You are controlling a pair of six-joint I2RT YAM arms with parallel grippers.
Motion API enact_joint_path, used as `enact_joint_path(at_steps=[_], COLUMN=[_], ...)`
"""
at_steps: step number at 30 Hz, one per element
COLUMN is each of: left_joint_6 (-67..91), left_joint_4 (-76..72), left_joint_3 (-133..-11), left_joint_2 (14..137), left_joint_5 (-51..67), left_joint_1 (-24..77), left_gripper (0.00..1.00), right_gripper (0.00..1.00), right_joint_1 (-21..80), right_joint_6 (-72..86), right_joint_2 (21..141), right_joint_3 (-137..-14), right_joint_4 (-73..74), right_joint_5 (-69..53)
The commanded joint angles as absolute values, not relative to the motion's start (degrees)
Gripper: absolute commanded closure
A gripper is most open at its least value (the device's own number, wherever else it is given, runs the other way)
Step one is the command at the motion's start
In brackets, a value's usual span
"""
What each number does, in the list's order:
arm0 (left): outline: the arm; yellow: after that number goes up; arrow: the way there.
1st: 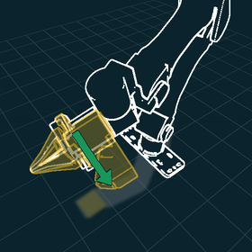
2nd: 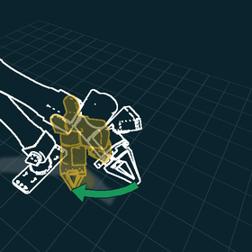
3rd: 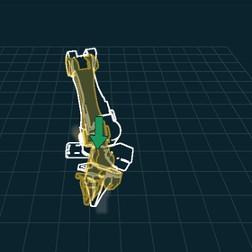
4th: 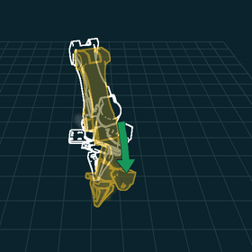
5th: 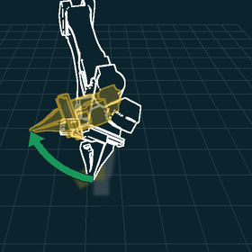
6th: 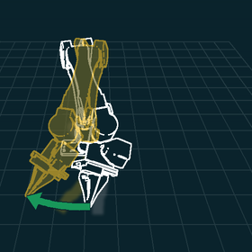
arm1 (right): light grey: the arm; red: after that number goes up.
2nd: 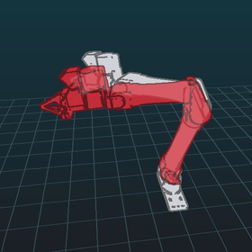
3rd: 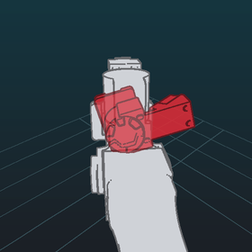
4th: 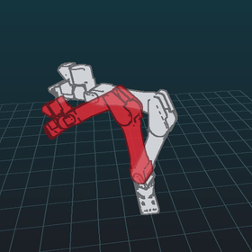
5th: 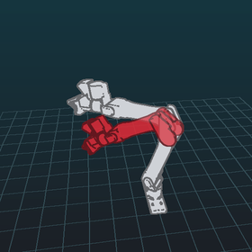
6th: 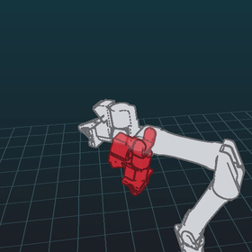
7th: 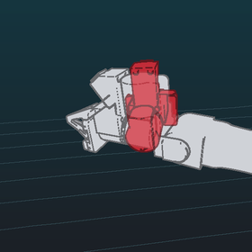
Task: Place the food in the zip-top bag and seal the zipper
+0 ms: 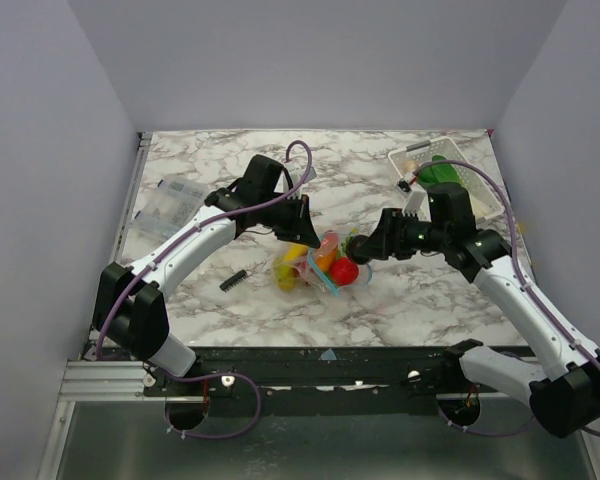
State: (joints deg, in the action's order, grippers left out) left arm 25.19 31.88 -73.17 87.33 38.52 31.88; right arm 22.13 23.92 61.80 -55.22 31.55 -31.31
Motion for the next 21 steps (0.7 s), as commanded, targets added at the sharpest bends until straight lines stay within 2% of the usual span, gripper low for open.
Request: enact_joint_path(at_steps=[1, 9, 14, 16, 19, 21], left_joint_6=[24.17, 24.17, 24.02, 23.84, 23.82, 23.91], left_joint_4=[32.18, 32.17, 31.09, 31.16, 31.27, 31.27], left_joint_3=[-73.92, -73.93, -73.39, -73.28, -73.13, -73.21], left_joint_2=[87.2, 85.91, 84.77, 84.51, 84.47, 84.34], left_joint_5=[37.73, 37.86, 38.25, 37.92, 37.75, 37.95], left_joint_1=[31.55, 31.55, 31.56, 31.5, 31.55, 31.55], left_gripper=[1.0, 1.0, 1.0, 1.0, 1.0, 1.0], right_gripper=[0.74, 0.7, 0.49, 0.37, 0.12, 0.11], right_joint_1=[22.59, 28.44, 31.35, 31.36, 31.28, 31.26], right_joint_6=[22.13, 24.23, 27.66, 26.88, 26.61, 26.43], right_joint_2=[59.05, 64.76, 67.21, 66.71, 63.97, 63.79], right_joint_3=[-55.55, -54.0, -52.85, -54.75, -56.92, -57.92], right_joint_4=[35.1, 30.21, 23.56, 25.39, 28.1, 29.51], right_joint_5=[-33.66, -35.15, -38.28, -36.29, -27.72, -26.7])
